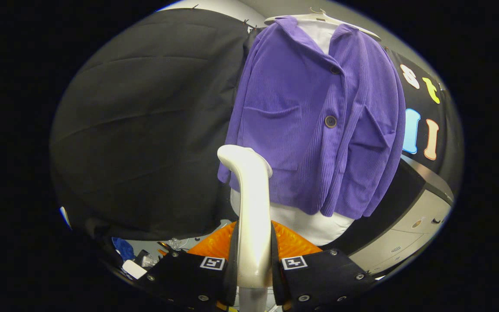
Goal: Iron the clothes twice with a garment steamer, once on the left side and once on the right side.
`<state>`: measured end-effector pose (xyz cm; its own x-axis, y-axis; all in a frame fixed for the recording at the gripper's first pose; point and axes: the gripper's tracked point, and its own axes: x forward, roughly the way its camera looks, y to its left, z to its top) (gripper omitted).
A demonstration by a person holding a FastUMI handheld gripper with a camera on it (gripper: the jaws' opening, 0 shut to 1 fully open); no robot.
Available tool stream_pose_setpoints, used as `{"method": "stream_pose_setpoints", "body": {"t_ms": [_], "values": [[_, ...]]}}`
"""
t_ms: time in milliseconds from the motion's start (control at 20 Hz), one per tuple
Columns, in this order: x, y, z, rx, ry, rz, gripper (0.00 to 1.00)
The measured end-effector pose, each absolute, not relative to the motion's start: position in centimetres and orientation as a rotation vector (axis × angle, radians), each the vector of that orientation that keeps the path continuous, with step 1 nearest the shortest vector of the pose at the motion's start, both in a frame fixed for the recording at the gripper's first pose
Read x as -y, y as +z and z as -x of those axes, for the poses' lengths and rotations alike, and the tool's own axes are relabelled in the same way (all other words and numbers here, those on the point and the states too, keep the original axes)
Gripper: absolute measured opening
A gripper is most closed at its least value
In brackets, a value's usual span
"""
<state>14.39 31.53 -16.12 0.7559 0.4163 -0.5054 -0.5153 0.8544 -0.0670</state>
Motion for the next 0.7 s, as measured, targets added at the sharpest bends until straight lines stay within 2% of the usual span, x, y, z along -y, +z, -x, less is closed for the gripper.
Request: {"method": "stream_pose_setpoints", "body": {"t_ms": [700], "values": [[-28.8,-22.3,-11.1,-0.632,0.509,0.229,0.33]]}}
